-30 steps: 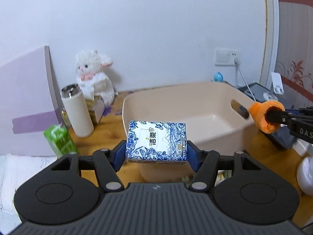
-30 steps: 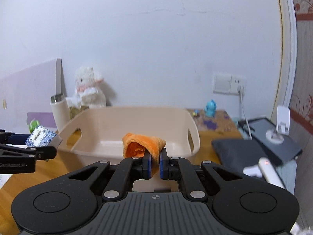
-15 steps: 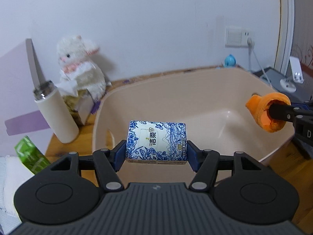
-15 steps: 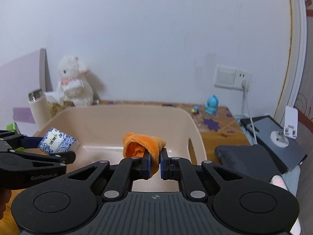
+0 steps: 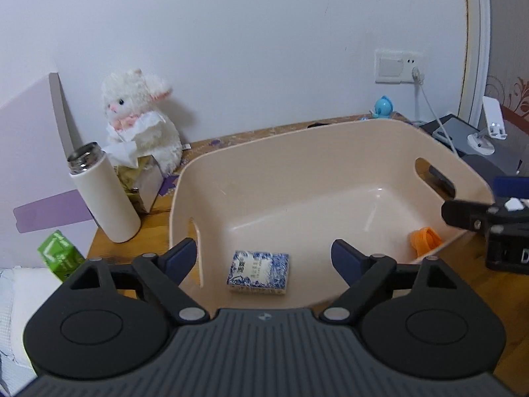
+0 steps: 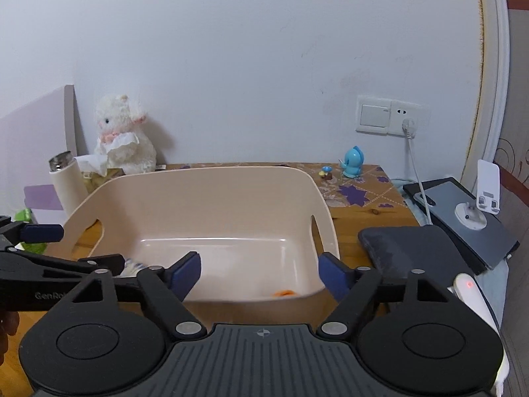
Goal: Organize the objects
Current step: 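Open both grippers to drop box and flower into the beige basket, then grasp small printed card box with left gripper while right gripper grasps black cube box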
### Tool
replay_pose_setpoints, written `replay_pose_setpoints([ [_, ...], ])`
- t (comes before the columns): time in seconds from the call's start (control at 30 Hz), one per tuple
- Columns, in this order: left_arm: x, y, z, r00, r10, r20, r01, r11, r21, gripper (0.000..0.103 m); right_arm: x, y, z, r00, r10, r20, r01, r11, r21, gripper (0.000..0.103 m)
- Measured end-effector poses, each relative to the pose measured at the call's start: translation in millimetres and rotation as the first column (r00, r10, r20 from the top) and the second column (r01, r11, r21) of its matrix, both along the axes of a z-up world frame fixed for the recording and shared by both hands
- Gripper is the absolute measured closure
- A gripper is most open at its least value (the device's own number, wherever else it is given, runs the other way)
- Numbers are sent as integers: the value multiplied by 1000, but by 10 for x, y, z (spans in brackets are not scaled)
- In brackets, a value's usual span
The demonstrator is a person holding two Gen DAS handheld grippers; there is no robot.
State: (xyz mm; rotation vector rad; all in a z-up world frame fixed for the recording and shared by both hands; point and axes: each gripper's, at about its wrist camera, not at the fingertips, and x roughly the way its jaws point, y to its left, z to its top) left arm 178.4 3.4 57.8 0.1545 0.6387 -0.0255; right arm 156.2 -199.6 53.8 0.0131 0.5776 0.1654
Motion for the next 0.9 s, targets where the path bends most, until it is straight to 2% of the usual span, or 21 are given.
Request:
replay_pose_setpoints([
  [0.1, -171, 15, 98, 1000, -14, 24, 14, 1000, -10, 11, -158, -20, 39, 1000, 6, 15, -6, 1000, -15, 8],
  [0.17, -312, 31, 147, 999, -16, 51, 17, 1000, -14, 4, -255, -37, 52, 1000, 11, 20, -11, 999, -34, 3],
  [0.27, -473, 52, 153, 998, -13, 59, 14, 1000, -12, 4, -388, -72, 24, 1000, 16, 14, -15, 997, -71, 0],
  [0.4, -607, 71, 38, 1000, -15, 21, 15, 1000, -22, 4, -492, -101, -111, 999, 25, -26, -28, 992, -122, 0],
  [0.6, -728, 101, -325, 997, -20, -80, 15, 998, -62, 4, -512, -169, -405, 994, 9, -110, -26, 988, -154, 0],
  [0.9, -731, 68, -770, 985, -15, -174, 7, 999, -49, 4, -379, -236, -823, 980, -16, -197, -20, 983, -182, 0],
])
